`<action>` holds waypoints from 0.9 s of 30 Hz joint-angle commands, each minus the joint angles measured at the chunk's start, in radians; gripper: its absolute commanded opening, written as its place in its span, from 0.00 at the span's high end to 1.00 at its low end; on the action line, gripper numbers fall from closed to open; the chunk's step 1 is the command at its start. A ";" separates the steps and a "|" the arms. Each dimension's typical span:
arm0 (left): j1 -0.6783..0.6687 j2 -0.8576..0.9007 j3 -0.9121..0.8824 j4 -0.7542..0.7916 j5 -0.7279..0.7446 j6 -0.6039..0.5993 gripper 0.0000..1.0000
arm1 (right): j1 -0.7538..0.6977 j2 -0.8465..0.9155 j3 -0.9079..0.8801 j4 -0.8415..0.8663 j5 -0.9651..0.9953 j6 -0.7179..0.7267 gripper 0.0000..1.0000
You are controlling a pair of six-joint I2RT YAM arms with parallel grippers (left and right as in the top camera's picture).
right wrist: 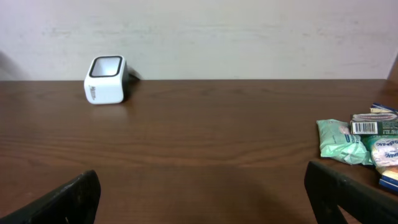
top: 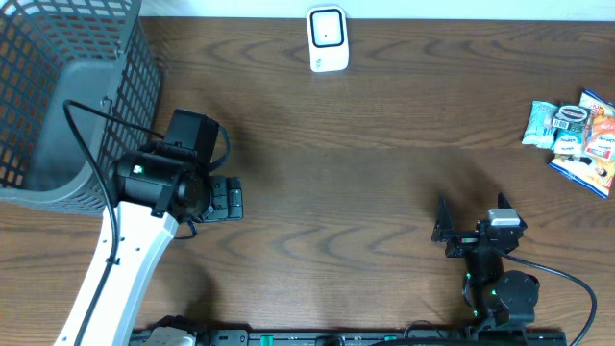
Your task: Scan the item barcode
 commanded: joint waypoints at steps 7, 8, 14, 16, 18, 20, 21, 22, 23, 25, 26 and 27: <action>0.004 -0.130 -0.017 0.004 0.038 -0.072 0.02 | 0.001 -0.007 -0.002 -0.004 0.004 0.003 0.01; 0.004 -0.148 -0.031 0.027 0.038 -0.065 0.03 | 0.001 -0.007 -0.002 -0.004 0.004 0.003 0.01; 0.004 -0.274 -0.169 0.175 0.046 0.050 0.02 | 0.001 -0.007 -0.002 -0.004 0.004 0.003 0.01; 0.004 -0.321 -0.224 0.225 0.050 0.086 0.02 | 0.001 -0.007 -0.002 -0.004 0.004 0.003 0.01; 0.009 -0.377 -0.281 0.273 0.055 0.101 0.02 | 0.001 -0.007 -0.002 -0.004 0.004 0.003 0.01; 0.023 -0.437 -0.342 0.323 0.111 0.158 0.02 | 0.001 -0.007 -0.002 -0.004 0.004 0.003 0.01; 0.034 -0.472 -0.378 0.354 0.155 0.200 0.02 | 0.001 -0.007 -0.002 -0.004 0.004 0.003 0.01; 0.044 -0.501 -0.408 0.379 0.194 0.234 0.02 | 0.001 -0.007 -0.002 -0.004 0.004 0.003 0.01; 0.056 -0.531 -0.438 0.406 0.231 0.264 0.02 | 0.001 -0.007 -0.002 -0.004 0.004 0.003 0.01; 0.084 -0.596 -0.505 0.462 0.294 0.304 0.02 | 0.001 -0.007 -0.002 -0.004 0.004 0.003 0.01; 0.097 -0.624 -0.533 0.481 0.308 0.307 0.03 | 0.001 -0.007 -0.002 -0.004 0.004 0.003 0.01; 0.110 -0.655 -0.562 0.498 0.312 0.306 0.02 | 0.001 -0.007 -0.002 -0.004 0.004 0.003 0.01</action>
